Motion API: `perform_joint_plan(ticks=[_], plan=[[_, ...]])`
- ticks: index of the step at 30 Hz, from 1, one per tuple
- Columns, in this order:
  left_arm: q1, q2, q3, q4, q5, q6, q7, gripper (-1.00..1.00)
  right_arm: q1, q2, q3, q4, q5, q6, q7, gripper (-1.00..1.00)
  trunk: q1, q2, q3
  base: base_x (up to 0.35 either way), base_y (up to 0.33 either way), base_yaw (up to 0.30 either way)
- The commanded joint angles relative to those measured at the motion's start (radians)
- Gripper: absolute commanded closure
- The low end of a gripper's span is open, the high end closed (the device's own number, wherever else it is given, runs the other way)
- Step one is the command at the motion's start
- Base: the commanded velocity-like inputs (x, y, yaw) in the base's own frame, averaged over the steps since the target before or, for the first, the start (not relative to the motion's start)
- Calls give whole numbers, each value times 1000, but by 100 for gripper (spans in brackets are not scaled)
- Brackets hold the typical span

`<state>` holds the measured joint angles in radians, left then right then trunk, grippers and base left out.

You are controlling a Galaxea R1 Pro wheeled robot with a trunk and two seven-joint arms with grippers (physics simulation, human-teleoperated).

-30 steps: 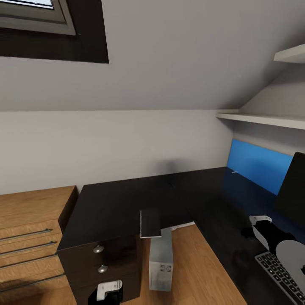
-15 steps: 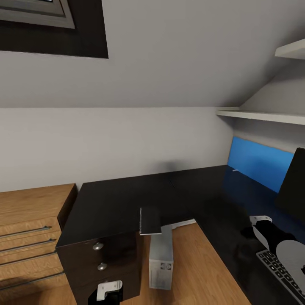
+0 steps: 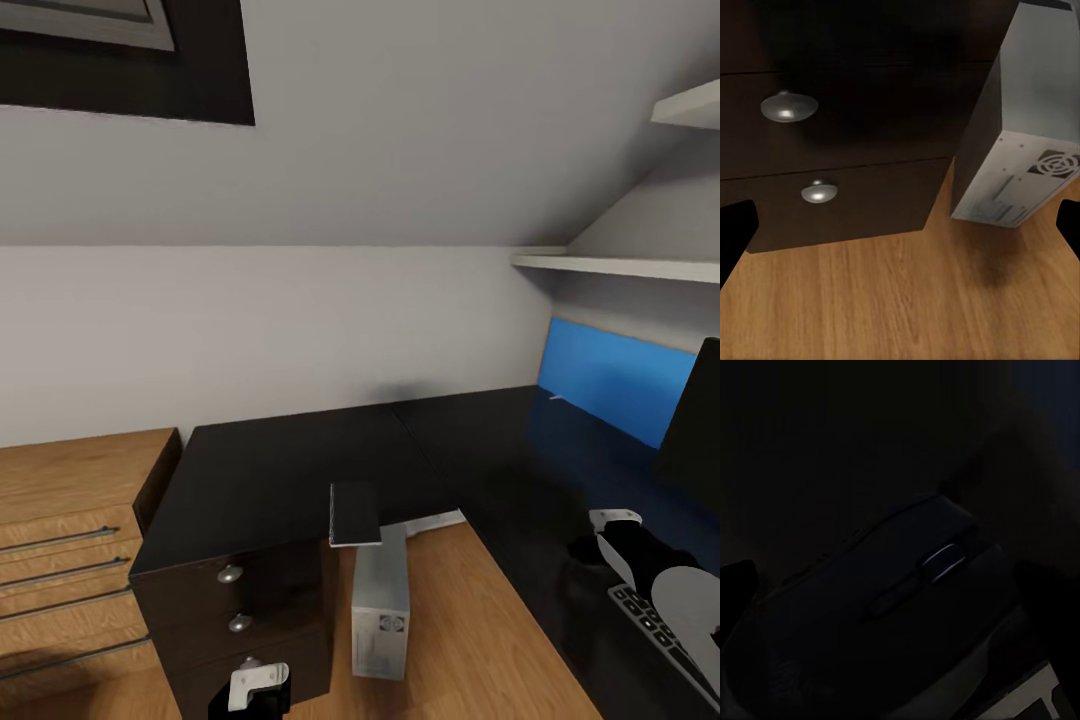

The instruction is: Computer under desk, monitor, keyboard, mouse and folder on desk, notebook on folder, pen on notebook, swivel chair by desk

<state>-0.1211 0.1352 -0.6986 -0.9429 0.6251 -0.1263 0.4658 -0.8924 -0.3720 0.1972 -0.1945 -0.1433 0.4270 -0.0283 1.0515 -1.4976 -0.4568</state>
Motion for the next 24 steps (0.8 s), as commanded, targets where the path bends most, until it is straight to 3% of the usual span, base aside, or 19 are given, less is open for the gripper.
perform_joint_plan(ticks=[1,18,24], plan=[[-2,1,-6,-1,10,-8,7,-100,0,-1,8,-2,-10,6,-3,100,0,-1,-1,0,0,0],[-2,2,-6,-1,5,-10,5,-100,0,-6,7,-8,-10,3,-10,100,0,-1,-1,0,0,0],[-2,3,-6,-1,5,-11,5,-100,0,-25,-106,-17,-10,2,-8,100,0,-1,-1,0,0,0]])
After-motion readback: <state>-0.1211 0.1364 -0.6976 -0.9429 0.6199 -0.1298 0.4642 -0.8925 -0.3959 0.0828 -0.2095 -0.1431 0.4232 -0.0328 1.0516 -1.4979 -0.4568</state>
